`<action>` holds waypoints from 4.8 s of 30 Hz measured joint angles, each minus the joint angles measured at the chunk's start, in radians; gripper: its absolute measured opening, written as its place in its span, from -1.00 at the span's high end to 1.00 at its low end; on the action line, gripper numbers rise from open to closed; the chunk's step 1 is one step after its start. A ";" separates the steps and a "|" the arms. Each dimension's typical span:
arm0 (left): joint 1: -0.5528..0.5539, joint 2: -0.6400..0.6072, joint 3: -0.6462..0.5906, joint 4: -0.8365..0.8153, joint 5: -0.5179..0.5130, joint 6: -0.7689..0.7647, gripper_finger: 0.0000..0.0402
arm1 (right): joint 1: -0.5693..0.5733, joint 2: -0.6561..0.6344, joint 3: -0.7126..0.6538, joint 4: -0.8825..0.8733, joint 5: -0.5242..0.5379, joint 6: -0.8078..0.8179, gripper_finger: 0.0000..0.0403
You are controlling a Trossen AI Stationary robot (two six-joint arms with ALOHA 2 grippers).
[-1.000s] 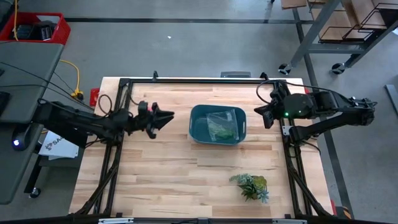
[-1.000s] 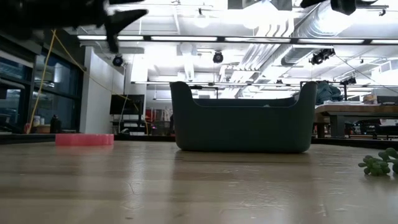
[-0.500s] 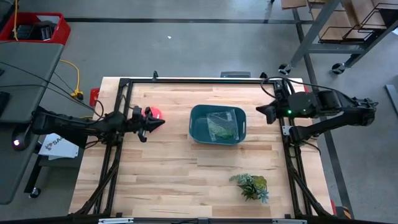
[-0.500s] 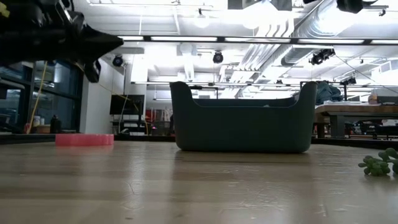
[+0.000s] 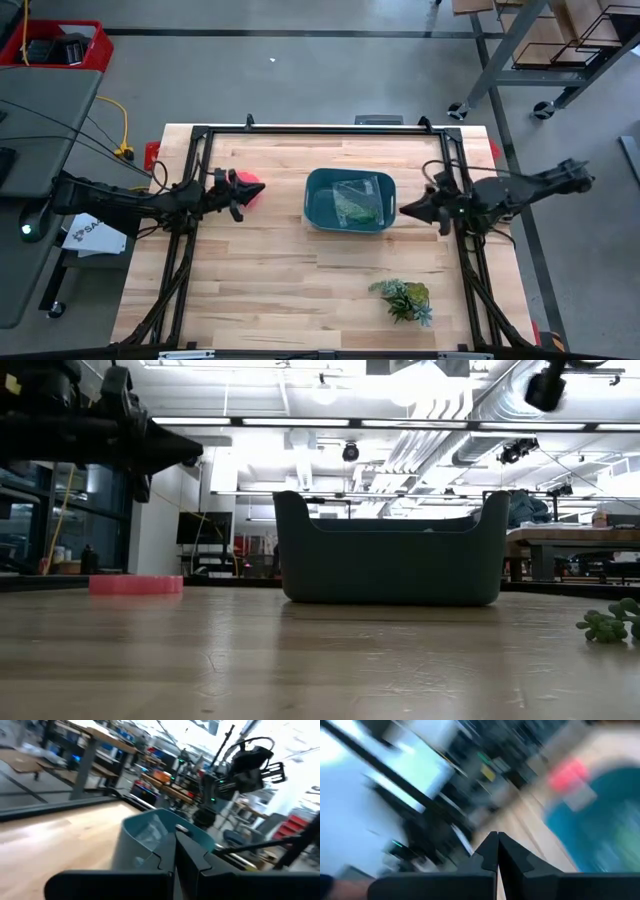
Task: Roll bandage
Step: Return to Home Position
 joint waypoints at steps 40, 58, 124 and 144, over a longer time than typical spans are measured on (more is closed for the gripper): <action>0.000 0.003 0.001 -0.058 0.003 -0.036 1.00 | -0.429 -0.208 -0.618 0.267 -0.523 -0.747 1.00; 0.000 0.017 0.002 -0.102 0.000 -0.036 1.00 | -0.448 -0.516 -0.620 0.259 -0.448 -0.740 1.00; -0.015 -0.559 0.001 -0.708 0.175 0.453 1.00 | -0.448 -0.515 -0.620 0.256 -0.448 -0.740 1.00; -0.015 -0.559 0.001 -0.708 0.175 0.452 1.00 | -0.448 -0.515 -0.620 0.256 -0.448 -0.740 1.00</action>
